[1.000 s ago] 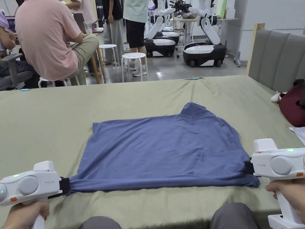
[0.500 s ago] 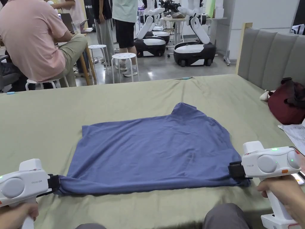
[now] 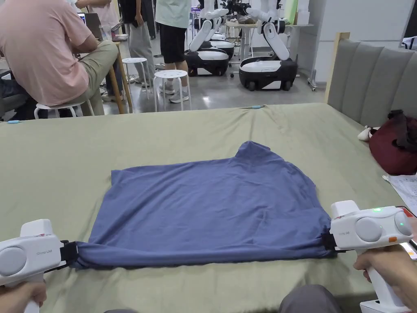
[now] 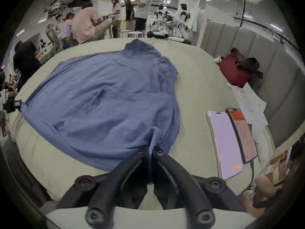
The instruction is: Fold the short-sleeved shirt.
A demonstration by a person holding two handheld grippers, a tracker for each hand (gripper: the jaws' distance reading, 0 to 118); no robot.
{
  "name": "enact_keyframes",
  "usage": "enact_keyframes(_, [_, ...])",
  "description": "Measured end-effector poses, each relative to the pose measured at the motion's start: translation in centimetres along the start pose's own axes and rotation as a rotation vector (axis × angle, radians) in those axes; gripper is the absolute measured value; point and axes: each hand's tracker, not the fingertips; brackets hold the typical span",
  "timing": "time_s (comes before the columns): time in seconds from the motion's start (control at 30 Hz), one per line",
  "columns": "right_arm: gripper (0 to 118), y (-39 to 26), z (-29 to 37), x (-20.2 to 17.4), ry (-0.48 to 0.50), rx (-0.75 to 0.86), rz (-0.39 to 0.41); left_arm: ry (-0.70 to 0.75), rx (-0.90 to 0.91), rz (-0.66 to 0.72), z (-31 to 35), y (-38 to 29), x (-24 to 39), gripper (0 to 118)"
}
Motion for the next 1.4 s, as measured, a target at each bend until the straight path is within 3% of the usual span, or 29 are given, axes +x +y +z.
enact_keyframes(0.1, [5, 1.5, 0.8, 0.6, 0.007, 0.048, -0.021, -0.012, 0.030, -0.002, 0.3, 1.7, 0.1, 3])
enact_keyframes(0.33, [5, 8.0, -0.3, 0.6, -0.034, 0.105, 0.021, -0.015, 0.087, -0.044, -2.0, 8.2, 1.9, 3])
enact_keyframes(0.57, [5, 14.6, -6.1, 0.6, -0.039, 0.118, -0.022, 0.015, 0.061, -0.036, -9.1, 12.3, 2.5, 3])
enact_keyframes(0.83, [8, 15.6, -14.3, 1.5, -0.069, 0.017, 0.015, 0.066, -0.039, -0.058, -16.2, 11.7, 2.5, 4])
enact_keyframes(0.87, [19, 15.3, -14.3, 1.6, -0.069, 0.023, 0.017, 0.062, -0.033, -0.049, -16.3, 11.5, 2.4, 11])
enact_keyframes(0.9, [53, 15.1, -14.0, 1.6, -0.074, 0.046, 0.022, 0.064, -0.029, -0.047, -16.1, 11.4, 2.4, 35])
enact_keyframes(0.93, [87, 15.0, -13.6, 1.7, -0.087, 0.070, 0.039, 0.068, -0.027, -0.049, -15.9, 11.4, 2.4, 67])
enact_keyframes(0.97, [114, 14.8, -13.0, 1.5, -0.091, 0.082, 0.056, 0.075, -0.030, -0.054, -15.5, 11.4, 2.4, 94])
enact_keyframes(1.0, [118, 14.7, -12.4, 1.6, -0.096, 0.084, 0.059, 0.081, -0.033, -0.062, -15.1, 11.4, 2.4, 118])
enact_keyframes(1.1, [100, 14.4, -9.3, 1.5, -0.108, 0.121, 0.066, 0.121, 0.055, -0.111, -12.3, 11.2, 2.6, 115])
enact_keyframes(1.17, [75, 14.1, -7.4, 1.3, -0.120, 0.099, 0.047, 0.118, 0.055, -0.096, -10.3, 10.8, 2.6, 109])
enact_keyframes(1.27, [53, 13.1, -5.0, 0.8, -0.117, 0.099, 0.026, 0.082, 0.032, -0.033, -7.6, 10.3, 2.3, 80])
enact_keyframes(1.3, [15, 12.8, -4.4, 0.8, -0.114, 0.101, 0.020, 0.080, 0.033, -0.020, -6.8, 10.0, 2.3, 24])
enact_keyframes(1.33, [0, 12.5, -3.7, 0.7, -0.115, 0.104, 0.009, 0.097, 0.036, -0.010, -6.1, 9.6, 2.2, 0])
enact_keyframes(1.4, [0, 12.2, -2.2, 0.2, -0.104, 0.105, -0.004, 0.092, 0.048, 0.001, -5.0, 9.3, 2.0, 2])
